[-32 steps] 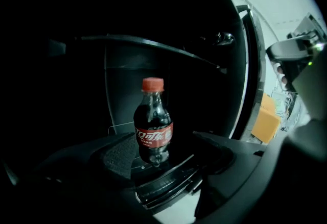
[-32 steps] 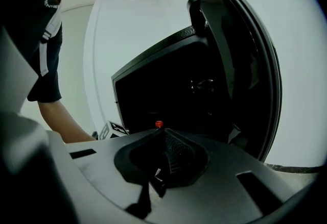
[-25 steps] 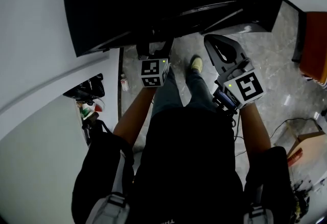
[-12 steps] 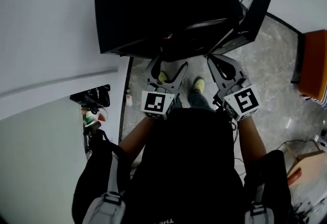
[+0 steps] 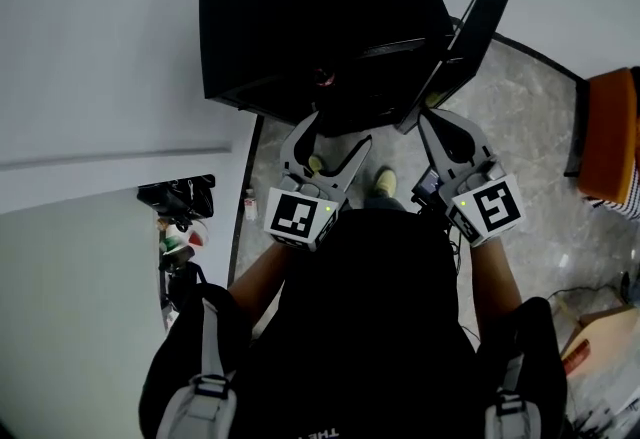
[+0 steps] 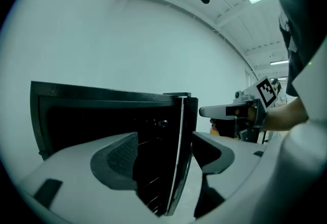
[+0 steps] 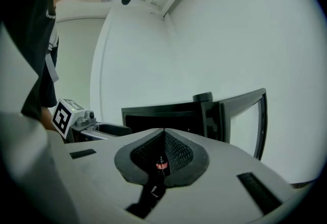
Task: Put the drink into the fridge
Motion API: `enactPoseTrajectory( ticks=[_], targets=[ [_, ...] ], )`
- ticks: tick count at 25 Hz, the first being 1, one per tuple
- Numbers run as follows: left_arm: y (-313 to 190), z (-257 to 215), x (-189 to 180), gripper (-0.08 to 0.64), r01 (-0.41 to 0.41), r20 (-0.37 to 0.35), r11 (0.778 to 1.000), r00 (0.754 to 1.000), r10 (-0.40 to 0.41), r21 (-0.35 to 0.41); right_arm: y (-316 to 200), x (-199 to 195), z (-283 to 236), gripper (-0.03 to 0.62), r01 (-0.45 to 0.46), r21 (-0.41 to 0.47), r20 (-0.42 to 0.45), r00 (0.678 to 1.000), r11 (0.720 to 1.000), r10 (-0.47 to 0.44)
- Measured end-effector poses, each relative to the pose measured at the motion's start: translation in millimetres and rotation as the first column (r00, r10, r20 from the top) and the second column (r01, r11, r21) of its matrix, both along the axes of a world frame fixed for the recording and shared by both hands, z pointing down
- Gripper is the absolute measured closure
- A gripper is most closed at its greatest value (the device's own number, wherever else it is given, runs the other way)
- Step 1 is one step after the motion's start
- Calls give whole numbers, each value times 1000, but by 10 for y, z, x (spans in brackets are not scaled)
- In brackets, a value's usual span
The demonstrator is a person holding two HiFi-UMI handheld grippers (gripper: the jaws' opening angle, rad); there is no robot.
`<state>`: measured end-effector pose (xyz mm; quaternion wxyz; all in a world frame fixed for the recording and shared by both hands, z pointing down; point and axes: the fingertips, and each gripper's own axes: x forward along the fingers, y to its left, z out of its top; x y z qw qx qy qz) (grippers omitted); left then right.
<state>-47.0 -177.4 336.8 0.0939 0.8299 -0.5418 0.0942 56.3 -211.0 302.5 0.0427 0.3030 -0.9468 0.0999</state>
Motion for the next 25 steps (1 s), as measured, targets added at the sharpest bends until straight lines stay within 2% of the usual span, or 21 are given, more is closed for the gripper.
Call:
enactPoseTrajectory(
  ticks=[5,10,14,21,25],
  targets=[
    [86,-174,0,225,16,-21,1000,1000,-16,23,17,248,-32,580,-17,-15,11,1000,1000,17],
    [218,-249,17,278,21,-6,999,1000,-21,44,138,363,-21,580,-34,-16,22,999,999,34],
    [263,-319,30,342,10,-7,999,1000,-9,52,228,390,12,580,-43,-32,19,999,999,43],
    [328,-288,-23,356,-1,-14,999,1000,1,41,372,300,92,580,-55,-60,11,998,997,56],
    [429,-262,-87,422,2,-27,999,1000,-1,32,505,219,157,580,-64,-72,4,998,995,64]
  ],
)
